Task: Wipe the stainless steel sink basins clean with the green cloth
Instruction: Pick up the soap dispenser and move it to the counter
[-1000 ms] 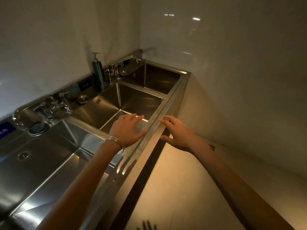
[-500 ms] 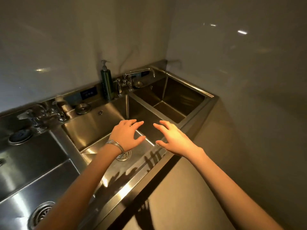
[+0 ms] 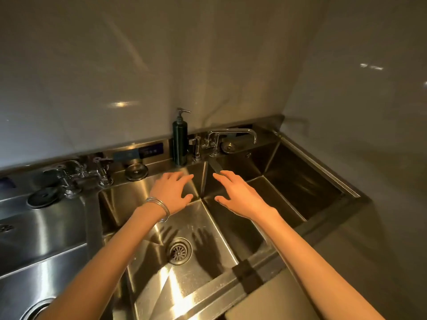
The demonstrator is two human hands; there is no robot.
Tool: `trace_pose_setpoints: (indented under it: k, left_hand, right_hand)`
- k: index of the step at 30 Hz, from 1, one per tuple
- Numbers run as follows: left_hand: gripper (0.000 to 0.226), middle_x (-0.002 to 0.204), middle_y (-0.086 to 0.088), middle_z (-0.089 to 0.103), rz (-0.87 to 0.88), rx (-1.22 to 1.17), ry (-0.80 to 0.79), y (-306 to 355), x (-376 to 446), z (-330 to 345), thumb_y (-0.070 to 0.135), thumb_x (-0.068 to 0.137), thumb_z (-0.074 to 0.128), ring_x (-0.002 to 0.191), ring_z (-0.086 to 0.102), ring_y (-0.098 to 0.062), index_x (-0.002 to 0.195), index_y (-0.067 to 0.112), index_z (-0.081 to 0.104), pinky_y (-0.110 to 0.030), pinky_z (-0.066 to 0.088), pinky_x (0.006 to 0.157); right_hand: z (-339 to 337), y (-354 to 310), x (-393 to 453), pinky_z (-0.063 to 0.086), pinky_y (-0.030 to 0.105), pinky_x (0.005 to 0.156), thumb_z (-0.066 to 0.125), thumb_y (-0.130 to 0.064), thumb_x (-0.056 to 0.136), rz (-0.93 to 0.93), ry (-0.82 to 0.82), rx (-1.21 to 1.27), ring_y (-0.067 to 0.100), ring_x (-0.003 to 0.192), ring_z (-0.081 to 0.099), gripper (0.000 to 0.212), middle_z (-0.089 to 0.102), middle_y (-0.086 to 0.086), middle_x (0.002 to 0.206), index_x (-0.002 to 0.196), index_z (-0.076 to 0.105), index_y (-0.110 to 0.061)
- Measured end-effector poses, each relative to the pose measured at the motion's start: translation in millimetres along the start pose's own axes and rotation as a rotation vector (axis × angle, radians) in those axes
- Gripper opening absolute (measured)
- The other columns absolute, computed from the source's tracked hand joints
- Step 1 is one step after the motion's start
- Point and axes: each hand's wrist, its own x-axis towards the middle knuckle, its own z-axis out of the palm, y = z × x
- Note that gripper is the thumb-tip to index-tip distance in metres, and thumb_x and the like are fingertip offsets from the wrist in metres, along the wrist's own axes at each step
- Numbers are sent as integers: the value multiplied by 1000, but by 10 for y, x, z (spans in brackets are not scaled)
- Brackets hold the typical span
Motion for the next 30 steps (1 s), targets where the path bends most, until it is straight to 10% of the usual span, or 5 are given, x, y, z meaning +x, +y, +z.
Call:
trace_pose_setpoints:
  k: [30]
  left_hand:
    - [59,147,-8,31,-483,-46,-48,-729,1605,288,32,91,50,133,30,-31,144,23,27,-44,33,107]
  right_hand:
    - [718,544,3322,30,39,110,74,-14,76,-112,94,747,22,133,38,74,44,7,140,139,35,-14]
